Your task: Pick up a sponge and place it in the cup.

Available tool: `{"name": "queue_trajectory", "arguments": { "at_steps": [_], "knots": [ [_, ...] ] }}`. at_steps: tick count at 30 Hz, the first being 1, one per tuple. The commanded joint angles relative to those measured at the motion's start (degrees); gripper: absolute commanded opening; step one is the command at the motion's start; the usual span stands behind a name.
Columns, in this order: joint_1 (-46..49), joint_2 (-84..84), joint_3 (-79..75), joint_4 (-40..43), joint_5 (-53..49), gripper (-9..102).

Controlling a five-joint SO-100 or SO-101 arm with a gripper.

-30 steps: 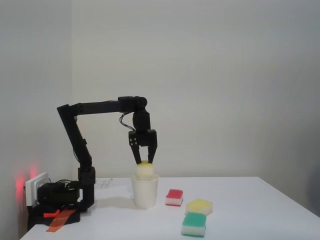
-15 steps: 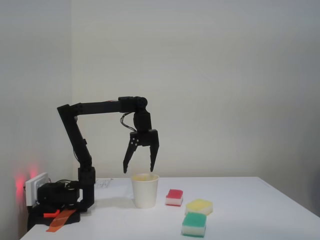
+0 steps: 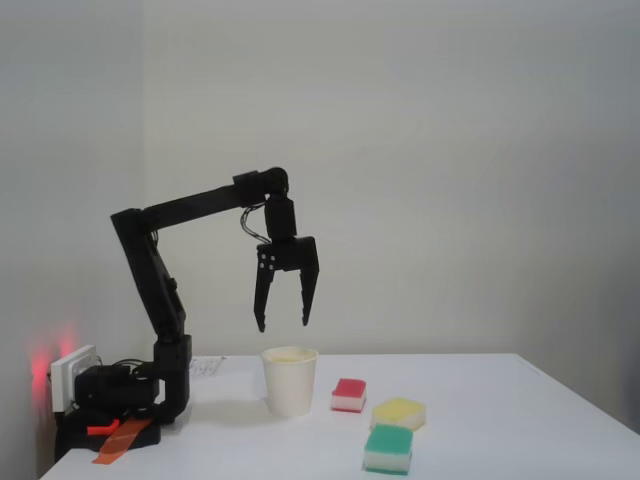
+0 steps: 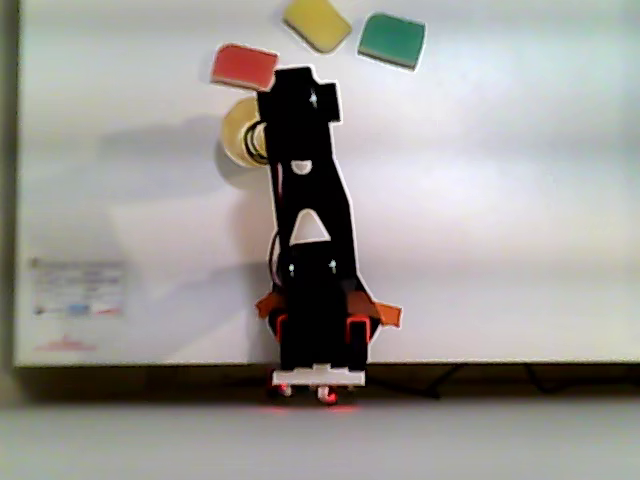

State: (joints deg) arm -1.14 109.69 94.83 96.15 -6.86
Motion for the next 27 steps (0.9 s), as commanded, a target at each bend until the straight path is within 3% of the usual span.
{"name": "queue_trajectory", "arguments": {
  "at_steps": [1, 12, 27],
  "knots": [
    [3.43, 3.34, 1.05, 0.44, -4.13, 4],
    [4.31, 23.64, 22.06, -4.83, -1.67, 0],
    [7.91, 52.65, 58.45, -20.30, -2.11, 0]
  ]
}}
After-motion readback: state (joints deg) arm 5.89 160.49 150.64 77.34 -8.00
